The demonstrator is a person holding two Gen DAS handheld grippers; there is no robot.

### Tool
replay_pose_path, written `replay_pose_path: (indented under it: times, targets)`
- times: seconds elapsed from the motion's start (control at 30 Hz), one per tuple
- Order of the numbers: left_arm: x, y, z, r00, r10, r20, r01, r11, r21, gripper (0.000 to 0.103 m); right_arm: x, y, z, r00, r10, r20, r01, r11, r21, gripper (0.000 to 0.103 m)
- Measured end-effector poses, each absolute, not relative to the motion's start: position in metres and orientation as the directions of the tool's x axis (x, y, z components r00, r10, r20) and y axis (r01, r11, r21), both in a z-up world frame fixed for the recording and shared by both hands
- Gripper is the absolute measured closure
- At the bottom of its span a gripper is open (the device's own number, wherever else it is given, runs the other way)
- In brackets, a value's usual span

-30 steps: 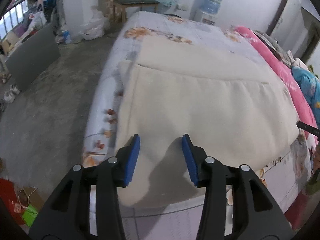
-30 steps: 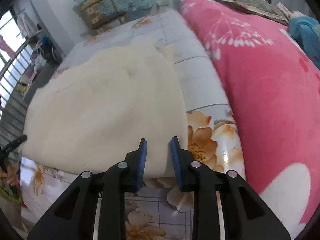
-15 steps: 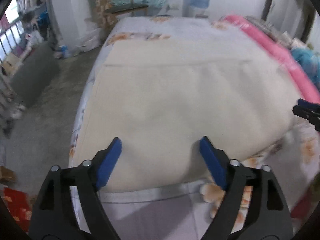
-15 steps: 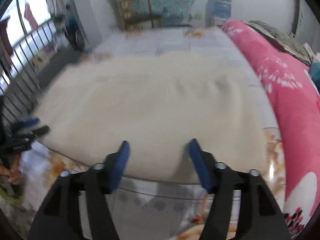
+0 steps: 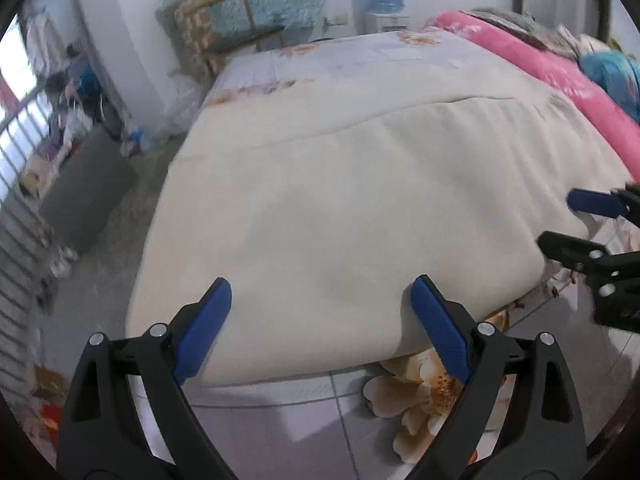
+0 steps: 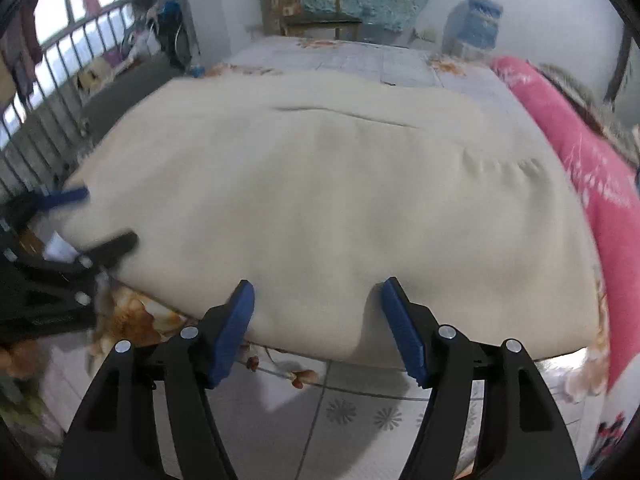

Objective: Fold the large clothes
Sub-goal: 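Release the hem and press the folded bundle flat with both grippers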

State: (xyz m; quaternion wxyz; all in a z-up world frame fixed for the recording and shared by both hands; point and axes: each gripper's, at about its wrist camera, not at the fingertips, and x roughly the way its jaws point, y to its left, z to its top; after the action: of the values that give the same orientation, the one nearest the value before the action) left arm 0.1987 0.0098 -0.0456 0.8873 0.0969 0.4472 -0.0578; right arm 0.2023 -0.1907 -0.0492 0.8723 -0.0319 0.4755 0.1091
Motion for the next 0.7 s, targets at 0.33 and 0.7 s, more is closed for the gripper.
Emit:
replay_pose_path:
  times: [0.33, 0.7]
  targets:
    - [0.201, 0.044, -0.050, 0.544, -0.055, -0.837, 0.116, 0.993, 0.010, 0.012, 0.202, -0.266, -0.049, 0.535, 0.017, -0.845, 0.050, 0.997, 0.052, 0.037]
    - [0.159, 0.040, 0.008, 0.646, -0.117, -0.754, 0.118, 0.992, -0.053, 0.012, 0.152, -0.248, -0.009, 0.626, 0.071, -0.776, -0.037, 0.997, 0.062, 0.021]
